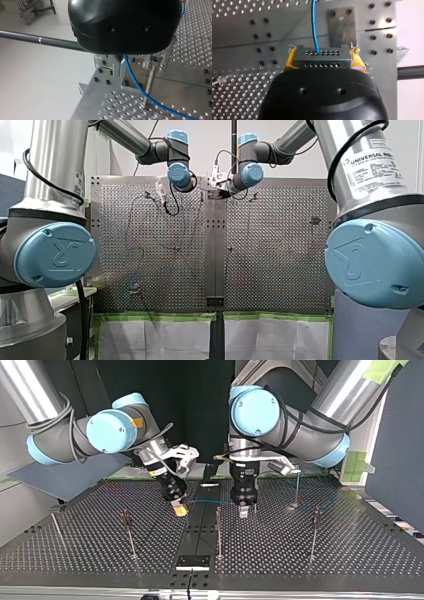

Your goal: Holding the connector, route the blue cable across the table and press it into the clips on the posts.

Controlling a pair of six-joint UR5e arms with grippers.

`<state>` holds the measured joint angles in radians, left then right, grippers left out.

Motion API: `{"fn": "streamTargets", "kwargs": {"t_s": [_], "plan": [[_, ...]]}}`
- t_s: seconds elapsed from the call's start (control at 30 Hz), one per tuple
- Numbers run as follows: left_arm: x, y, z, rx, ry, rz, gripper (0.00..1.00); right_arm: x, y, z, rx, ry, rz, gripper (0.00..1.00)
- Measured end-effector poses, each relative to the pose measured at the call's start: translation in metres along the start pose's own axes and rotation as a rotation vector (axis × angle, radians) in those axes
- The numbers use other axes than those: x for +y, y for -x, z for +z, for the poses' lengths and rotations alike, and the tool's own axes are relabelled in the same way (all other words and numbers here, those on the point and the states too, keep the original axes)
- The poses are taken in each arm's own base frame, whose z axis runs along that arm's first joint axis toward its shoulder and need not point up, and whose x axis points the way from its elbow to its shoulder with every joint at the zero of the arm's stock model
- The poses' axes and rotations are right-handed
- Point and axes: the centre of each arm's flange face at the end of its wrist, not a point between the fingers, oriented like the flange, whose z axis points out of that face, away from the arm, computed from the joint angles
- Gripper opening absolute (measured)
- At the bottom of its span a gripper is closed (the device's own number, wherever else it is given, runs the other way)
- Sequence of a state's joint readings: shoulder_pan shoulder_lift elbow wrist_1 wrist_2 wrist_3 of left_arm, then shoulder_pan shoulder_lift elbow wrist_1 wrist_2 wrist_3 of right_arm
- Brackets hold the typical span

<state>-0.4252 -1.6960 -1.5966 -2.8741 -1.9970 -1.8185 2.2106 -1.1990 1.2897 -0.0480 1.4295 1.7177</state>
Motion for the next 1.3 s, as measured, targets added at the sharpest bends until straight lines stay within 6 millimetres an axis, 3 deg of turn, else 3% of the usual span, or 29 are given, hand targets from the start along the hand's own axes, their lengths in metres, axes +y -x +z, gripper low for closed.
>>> {"fn": "streamTargets", "kwargs": {"t_s": [0.43, 0.97, 1.3], "plan": [[0.01, -0.038, 0.024, 0.035, -0.008, 0.019, 0.0, 0.02, -0.005, 0.007, 0.008, -0.012, 0.008, 0.0], [0.018, -0.06, 0.052, 0.028, -0.047, 0.009, 0.0, 0.036, -0.005, 0.011, 0.014, -0.005, 0.008, 0.0], [0.023, -0.056, 0.064, -0.005, -0.052, -0.012, 0.0, 0.044, -0.008, 0.015, 0.031, -0.008, -0.001, 0.0]]}}
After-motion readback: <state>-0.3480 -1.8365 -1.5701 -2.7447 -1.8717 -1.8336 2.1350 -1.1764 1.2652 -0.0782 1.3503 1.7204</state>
